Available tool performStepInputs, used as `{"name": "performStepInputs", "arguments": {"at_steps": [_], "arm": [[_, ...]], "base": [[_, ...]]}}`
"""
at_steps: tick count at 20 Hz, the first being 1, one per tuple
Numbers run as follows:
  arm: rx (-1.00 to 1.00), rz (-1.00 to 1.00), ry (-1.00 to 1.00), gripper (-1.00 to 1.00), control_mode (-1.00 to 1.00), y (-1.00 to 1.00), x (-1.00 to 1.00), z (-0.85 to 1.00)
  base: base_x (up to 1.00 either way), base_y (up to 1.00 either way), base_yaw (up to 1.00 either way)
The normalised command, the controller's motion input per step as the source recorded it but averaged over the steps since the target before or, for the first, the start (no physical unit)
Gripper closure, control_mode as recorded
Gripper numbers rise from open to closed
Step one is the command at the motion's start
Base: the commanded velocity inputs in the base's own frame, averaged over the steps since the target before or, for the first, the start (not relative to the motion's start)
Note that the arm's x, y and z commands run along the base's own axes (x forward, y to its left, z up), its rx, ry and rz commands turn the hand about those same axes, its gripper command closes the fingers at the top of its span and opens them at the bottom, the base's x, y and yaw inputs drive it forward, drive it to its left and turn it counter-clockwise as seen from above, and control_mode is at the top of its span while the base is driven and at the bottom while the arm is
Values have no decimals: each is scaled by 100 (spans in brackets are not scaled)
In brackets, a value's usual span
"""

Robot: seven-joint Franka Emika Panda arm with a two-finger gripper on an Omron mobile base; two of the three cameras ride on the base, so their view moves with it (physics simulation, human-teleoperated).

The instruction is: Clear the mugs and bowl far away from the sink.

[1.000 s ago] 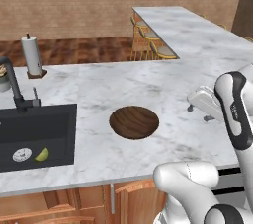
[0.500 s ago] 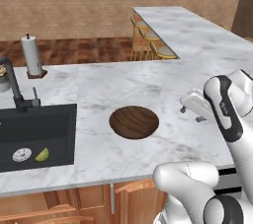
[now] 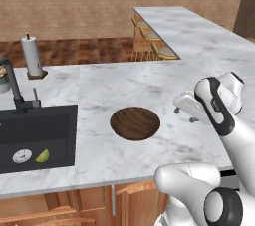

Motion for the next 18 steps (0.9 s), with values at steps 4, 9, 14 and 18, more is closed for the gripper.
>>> {"name": "performStepInputs", "arguments": {"at_steps": [4,9,14,18], "arm": [[0,0,0,-100,-100,16,20,-13],[0,0,0,-100,-100,7,9,-18],[0,0,0,-100,-100,0,15,-18],[0,0,0,-100,-100,0,14,-25]], "base": [[0,0,0],[0,0,0],[0,0,0],[0,0,0]]}}
